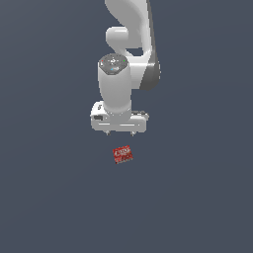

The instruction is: Pick up the object and move it to a goal position.

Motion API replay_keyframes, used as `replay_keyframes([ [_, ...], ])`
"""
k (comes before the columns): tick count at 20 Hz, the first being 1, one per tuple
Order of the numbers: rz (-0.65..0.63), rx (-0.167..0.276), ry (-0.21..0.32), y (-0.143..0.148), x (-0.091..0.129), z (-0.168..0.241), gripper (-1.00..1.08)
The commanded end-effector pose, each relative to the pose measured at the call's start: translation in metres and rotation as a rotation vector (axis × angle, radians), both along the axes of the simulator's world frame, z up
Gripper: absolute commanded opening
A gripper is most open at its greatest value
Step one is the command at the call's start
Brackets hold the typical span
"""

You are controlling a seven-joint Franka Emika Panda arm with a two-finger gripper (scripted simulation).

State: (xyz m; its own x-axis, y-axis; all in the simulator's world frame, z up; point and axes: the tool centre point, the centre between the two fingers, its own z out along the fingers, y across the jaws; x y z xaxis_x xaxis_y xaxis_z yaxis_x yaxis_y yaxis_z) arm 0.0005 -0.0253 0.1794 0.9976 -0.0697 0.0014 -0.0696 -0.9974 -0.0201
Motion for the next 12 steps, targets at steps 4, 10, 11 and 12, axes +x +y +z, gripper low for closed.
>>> replay_keyframes([
  [4,0.002,-0.006,0.002,-0.003,-0.001,0.000,1.00],
  [10,0.018,-0.032,0.011,-0.019,-0.005,0.001,1.00],
  [11,0.020,-0.033,0.011,-0.020,-0.006,0.001,1.00],
  [12,0.021,-0.033,0.011,-0.020,-0.006,0.001,1.00],
])
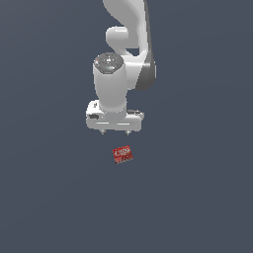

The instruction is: Pick up the object and move it to a goal position.

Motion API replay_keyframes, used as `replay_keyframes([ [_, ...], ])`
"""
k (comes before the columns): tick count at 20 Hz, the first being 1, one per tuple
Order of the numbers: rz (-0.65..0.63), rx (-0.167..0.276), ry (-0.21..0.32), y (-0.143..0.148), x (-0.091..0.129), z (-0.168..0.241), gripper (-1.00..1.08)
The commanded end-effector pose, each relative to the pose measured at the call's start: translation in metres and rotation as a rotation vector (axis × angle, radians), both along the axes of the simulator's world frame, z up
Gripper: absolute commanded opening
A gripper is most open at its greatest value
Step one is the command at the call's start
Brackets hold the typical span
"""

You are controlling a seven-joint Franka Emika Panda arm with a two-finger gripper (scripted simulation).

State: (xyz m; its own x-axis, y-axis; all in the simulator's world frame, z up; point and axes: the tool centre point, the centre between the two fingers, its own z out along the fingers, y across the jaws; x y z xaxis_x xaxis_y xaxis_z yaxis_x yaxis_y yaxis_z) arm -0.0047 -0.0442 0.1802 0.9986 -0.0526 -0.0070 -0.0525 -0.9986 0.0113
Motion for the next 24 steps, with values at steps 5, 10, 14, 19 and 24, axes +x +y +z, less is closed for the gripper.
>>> replay_keyframes([
  [5,-0.013,0.000,0.000,0.001,0.000,-0.001,1.00],
  [10,-0.066,0.003,0.000,0.002,0.001,-0.006,1.00],
  [14,-0.132,0.007,0.000,0.004,0.003,-0.013,1.00],
  [19,-0.247,0.012,0.001,0.007,0.005,-0.024,1.00],
  [24,-0.387,0.016,0.002,0.011,0.007,-0.037,1.00],
])
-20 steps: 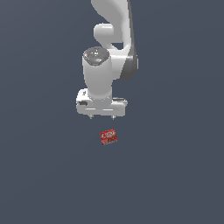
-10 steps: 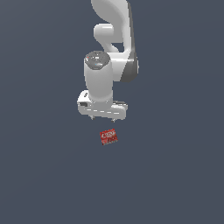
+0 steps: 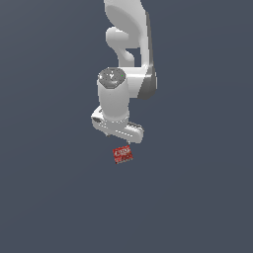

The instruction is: Pick up the object and move it to a goal position.

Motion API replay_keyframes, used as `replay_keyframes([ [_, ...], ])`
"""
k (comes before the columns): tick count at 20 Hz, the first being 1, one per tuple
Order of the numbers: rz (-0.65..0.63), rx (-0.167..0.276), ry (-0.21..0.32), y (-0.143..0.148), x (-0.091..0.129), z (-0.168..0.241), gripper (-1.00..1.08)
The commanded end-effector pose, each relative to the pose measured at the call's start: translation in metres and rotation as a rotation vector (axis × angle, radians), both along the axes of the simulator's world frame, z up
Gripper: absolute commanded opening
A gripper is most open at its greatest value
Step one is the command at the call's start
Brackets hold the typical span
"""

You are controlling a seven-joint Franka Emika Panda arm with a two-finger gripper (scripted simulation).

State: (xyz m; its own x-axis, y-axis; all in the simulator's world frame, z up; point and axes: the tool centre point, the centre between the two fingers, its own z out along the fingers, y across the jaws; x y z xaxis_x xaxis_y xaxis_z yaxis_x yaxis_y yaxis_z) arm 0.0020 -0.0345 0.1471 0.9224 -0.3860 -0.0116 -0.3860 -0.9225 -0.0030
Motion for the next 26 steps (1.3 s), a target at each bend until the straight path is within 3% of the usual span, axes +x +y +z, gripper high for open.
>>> replay_keyframes([
  [1,-0.072,0.002,0.001,0.002,0.001,-0.007,1.00],
  [26,-0.754,-0.006,-0.001,0.014,0.009,-0.069,1.00],
])
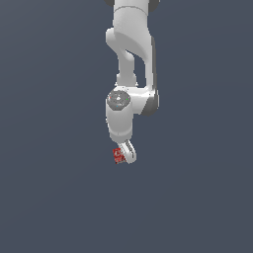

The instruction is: Pick up the object and move it to a goal position.

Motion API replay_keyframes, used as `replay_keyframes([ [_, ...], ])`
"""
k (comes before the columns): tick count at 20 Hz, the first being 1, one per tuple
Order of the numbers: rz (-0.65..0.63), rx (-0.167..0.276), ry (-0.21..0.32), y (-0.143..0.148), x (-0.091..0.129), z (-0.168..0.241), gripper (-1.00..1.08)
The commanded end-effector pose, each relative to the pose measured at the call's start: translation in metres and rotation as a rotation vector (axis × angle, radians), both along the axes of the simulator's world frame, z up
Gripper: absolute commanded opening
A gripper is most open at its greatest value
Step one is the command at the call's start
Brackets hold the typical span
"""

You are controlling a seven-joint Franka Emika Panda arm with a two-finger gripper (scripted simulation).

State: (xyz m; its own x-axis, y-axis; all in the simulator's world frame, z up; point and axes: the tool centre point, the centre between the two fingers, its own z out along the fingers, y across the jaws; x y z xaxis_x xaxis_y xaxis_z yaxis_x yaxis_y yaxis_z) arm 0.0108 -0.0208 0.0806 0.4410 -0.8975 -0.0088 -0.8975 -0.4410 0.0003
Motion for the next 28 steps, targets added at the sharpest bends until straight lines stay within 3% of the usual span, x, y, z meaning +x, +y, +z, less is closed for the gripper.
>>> replay_keyframes([
  [1,-0.055,-0.002,-0.001,0.001,0.001,-0.005,1.00],
  [11,-0.170,-0.008,-0.003,0.002,0.001,-0.015,1.00],
  [19,-0.172,-0.008,-0.003,0.002,0.001,-0.021,1.00],
  [28,-0.177,-0.008,-0.003,0.002,0.000,-0.061,1.00],
])
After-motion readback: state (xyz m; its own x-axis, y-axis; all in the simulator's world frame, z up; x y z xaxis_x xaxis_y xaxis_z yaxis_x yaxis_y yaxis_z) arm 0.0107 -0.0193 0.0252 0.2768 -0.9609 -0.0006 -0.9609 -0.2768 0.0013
